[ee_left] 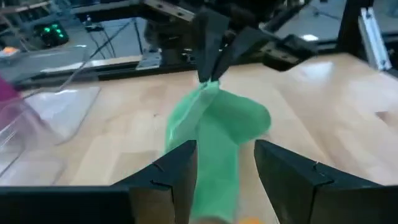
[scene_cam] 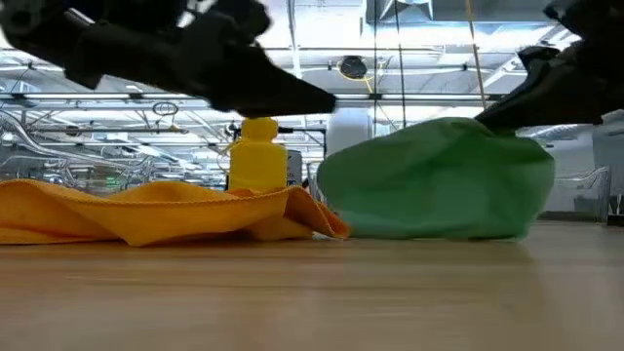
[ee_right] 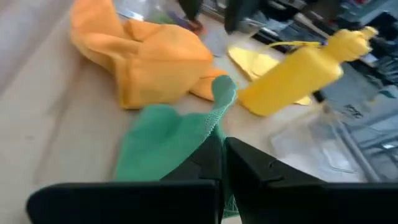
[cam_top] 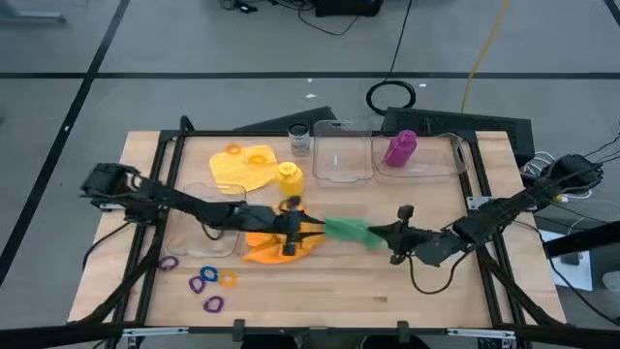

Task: Pick & Place Sports Items
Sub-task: Fold the green towel

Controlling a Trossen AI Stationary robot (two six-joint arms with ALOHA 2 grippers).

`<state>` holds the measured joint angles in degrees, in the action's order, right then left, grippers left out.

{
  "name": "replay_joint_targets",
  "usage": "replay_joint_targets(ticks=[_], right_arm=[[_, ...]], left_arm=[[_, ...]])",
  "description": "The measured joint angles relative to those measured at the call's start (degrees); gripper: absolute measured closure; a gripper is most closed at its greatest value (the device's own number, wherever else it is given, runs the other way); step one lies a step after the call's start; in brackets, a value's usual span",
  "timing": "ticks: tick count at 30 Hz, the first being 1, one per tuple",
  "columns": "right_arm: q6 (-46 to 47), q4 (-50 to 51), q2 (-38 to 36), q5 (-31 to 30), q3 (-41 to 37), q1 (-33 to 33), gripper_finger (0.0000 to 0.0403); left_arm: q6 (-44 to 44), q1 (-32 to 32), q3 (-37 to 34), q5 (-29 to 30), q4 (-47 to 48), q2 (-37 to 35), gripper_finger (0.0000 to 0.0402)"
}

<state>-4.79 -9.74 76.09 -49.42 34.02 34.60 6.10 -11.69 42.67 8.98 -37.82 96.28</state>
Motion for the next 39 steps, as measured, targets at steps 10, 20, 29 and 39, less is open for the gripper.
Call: replay_joint_targets(ticks=[10, 20, 29, 39], right_arm=[[1.1, 0.8, 0.0, 0.2, 0.0, 0.6, 0.0403], [1.7, 1.4, 0.0, 0.2, 0.0, 1.2, 0.0403], [2.4, 1.5, 0.0, 0.2, 0.0, 1.2, 0.0403], [2.4, 1.4, 0.0, 0.2, 0.0, 1.2, 0.0403]], left_arm=[[7.5, 1.0, 17.0, 3.0, 16.4, 10.8, 0.0263], [9.4, 2.8, 22.9, 9.8, 28.2, 11.0, 0.0263], [10.3, 2.9, 22.9, 12.2, 29.2, 10.9, 0.0263], [5.6, 5.9, 22.9, 2.6, 33.8, 10.9, 0.0265]])
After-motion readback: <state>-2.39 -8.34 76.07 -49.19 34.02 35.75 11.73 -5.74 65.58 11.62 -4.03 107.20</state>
